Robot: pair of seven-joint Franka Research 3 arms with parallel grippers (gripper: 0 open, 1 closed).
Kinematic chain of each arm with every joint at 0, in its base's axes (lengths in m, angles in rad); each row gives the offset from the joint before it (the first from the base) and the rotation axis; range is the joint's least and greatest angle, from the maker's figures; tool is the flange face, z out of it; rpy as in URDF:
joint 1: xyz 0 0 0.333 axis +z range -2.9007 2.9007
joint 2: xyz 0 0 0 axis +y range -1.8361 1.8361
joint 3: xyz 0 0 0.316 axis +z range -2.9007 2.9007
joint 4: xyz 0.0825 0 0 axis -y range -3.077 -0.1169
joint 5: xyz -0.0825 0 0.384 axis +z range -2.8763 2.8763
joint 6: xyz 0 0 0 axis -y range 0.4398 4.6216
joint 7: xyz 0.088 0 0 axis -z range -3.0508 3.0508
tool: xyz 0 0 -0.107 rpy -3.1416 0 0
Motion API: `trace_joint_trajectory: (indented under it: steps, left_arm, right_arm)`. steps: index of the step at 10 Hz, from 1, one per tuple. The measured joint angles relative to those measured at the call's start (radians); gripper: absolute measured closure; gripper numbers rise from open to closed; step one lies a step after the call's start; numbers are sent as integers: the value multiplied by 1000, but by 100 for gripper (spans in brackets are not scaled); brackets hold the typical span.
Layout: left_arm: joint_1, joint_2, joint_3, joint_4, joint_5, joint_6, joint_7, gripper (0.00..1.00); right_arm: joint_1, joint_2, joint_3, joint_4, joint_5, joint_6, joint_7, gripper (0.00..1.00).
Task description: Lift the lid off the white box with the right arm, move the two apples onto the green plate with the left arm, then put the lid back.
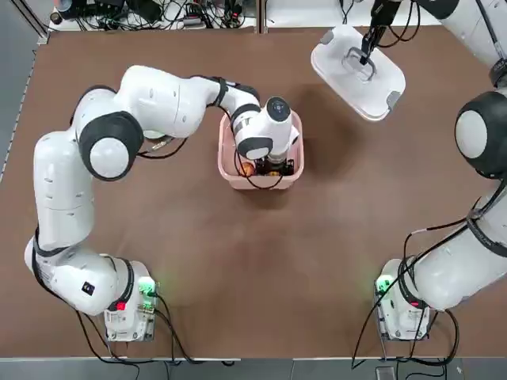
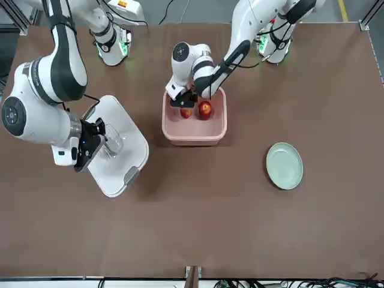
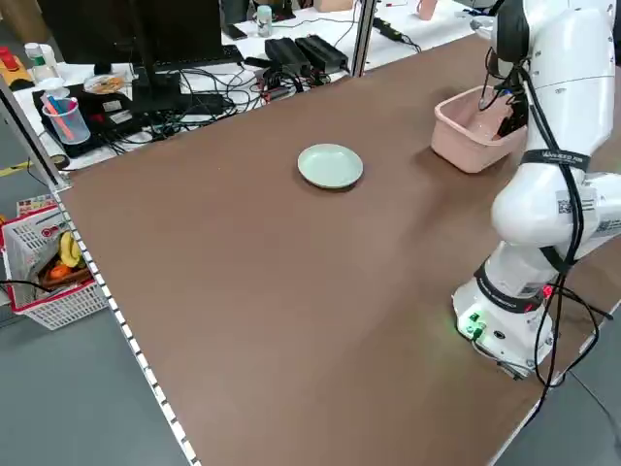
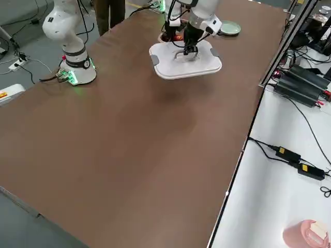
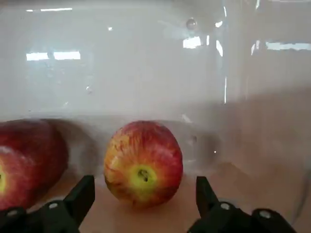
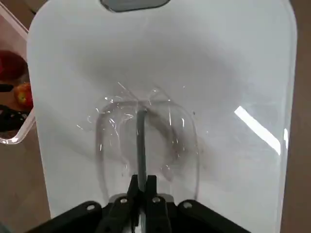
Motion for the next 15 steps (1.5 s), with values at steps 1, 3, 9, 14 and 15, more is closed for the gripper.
trace_joint_trajectory:
  steps: [1, 3, 9, 14, 15]
  left_arm:
    - [8, 0, 2, 0, 3, 0, 0, 8]
    - [13, 0, 8, 0, 5, 0, 0, 9]
    - [6, 47, 24, 18, 49, 34, -10, 16]
    - [-2, 46, 23, 20, 49, 32, -19, 29]
    - [-2, 45, 23, 20, 49, 32, -19, 30]
  right_arm:
    - [0, 0, 0, 0, 0, 0, 0, 93]
    - [-3, 0, -1, 0, 0, 0, 0, 93]
    - [-5, 0, -1, 0, 0, 0, 0, 93]
    - [-5, 0, -1, 0, 0, 0, 0, 93]
    - [-5, 0, -1, 0, 0, 0, 0, 93]
